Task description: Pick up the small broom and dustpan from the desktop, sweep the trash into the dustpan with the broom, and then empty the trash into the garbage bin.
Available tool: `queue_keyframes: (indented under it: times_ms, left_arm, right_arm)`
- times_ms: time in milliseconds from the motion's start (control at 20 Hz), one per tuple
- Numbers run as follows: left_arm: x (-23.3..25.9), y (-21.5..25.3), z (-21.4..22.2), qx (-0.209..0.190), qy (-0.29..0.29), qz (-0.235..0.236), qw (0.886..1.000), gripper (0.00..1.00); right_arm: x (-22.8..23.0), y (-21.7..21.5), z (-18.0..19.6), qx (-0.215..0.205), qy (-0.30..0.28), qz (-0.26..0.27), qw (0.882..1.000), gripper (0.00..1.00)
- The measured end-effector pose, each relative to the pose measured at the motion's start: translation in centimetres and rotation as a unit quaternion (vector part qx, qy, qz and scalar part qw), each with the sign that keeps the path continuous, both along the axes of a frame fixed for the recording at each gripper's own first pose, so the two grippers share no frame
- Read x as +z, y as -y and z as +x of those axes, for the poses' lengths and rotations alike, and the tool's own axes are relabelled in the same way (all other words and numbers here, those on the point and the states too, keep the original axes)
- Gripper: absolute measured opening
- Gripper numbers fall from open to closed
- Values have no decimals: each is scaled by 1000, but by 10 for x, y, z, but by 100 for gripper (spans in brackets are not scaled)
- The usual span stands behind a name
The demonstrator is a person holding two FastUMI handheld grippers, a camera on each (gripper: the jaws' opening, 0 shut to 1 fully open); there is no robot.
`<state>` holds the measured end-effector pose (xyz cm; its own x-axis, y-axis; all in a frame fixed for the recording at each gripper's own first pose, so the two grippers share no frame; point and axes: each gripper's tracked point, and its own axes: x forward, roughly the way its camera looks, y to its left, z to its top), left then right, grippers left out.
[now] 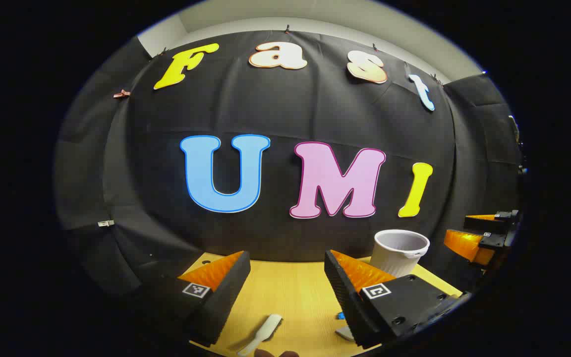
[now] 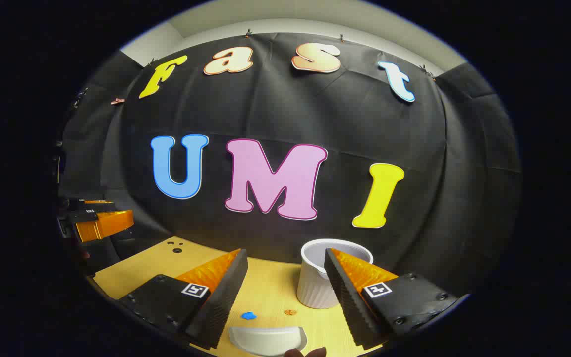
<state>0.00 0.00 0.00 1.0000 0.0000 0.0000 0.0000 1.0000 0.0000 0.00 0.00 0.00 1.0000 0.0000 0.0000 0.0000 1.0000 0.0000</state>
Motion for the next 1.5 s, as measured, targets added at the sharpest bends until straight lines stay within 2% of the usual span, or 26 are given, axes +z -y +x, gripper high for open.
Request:
queue_keyframes:
  times_ms: [750, 850, 950, 1150, 1300, 1500]
  left_arm:
    - [-10, 2, 0, -5, -12, 6, 1000, 96]
    - [-11, -1, -1, -4, -12, 9, 1000, 96]
    - [-14, -4, -4, -2, -11, 15, 1000, 96]
    - [-26, -12, -8, 3, -18, 27, 999, 96]
    - [-37, -17, -13, 7, -29, 30, 999, 96]
    - [-52, -25, -20, 19, -46, 27, 998, 96]
  right_arm:
    - [-10, -13, 4, 19, -22, 6, 1000, 97]
    - [-18, -16, 0, 27, -40, 10, 999, 97]
    - [-46, -22, -10, 48, -88, 12, 995, 97]
    - [-121, -11, -47, 63, -206, -7, 977, 97]
    - [-188, -5, -79, 74, -306, -9, 949, 96]
    - [-267, -8, -97, 88, -403, -15, 911, 95]
